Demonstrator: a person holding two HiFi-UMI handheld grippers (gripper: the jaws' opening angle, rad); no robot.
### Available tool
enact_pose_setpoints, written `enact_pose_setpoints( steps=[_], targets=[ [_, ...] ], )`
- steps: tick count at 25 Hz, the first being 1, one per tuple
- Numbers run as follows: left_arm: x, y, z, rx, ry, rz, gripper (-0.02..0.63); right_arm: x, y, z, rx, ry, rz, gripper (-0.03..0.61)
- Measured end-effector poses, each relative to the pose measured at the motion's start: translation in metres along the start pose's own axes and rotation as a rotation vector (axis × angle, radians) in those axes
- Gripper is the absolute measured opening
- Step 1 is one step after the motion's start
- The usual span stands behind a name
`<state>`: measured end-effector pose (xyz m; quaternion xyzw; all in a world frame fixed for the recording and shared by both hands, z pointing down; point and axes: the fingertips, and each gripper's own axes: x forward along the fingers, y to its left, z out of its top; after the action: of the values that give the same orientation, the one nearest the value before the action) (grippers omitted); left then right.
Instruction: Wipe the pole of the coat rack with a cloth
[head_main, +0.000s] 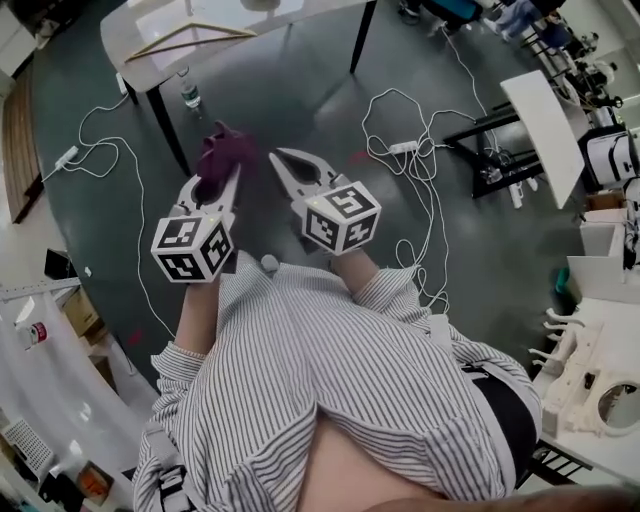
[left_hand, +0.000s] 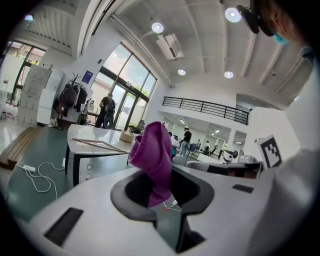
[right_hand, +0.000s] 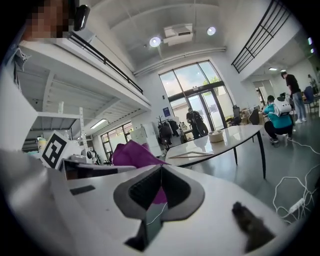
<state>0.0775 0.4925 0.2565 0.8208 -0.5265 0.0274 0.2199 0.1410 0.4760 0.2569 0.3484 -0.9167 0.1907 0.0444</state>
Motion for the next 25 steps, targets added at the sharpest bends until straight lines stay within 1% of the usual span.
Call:
enact_pose_setpoints(
  steps=[2,5,8,10,14,18,25],
  targets=[
    [0.009,0.002,0.002,-0.008,0.001,-0.005,0.094,0.005,-0.009,-0.001,0.003,0.013,-0.008,0.015],
    [0.022,0.009,0.003,-0.024,0.009,-0.019,0.094,0.019,-0.016,0.001,0.009,0.018,0.003,0.015],
    [0.039,0.028,0.008,-0.012,0.028,-0.017,0.092,0.038,-0.03,0.006,0.025,0.0,-0.018,0.015],
    [0.053,0.04,0.016,-0.006,0.027,-0.02,0.092,0.052,-0.044,0.01,0.039,-0.005,-0.033,0.015],
    [0.095,0.068,0.043,0.002,0.038,-0.057,0.094,0.094,-0.076,0.032,0.036,-0.025,-0.062,0.015],
    [0.128,0.099,0.083,0.081,0.035,-0.079,0.094,0.144,-0.1,0.067,0.026,-0.061,-0.091,0.015],
    [0.18,0.161,0.131,0.104,0.052,-0.117,0.092,0.215,-0.133,0.103,0.039,-0.083,-0.151,0.015]
  ],
)
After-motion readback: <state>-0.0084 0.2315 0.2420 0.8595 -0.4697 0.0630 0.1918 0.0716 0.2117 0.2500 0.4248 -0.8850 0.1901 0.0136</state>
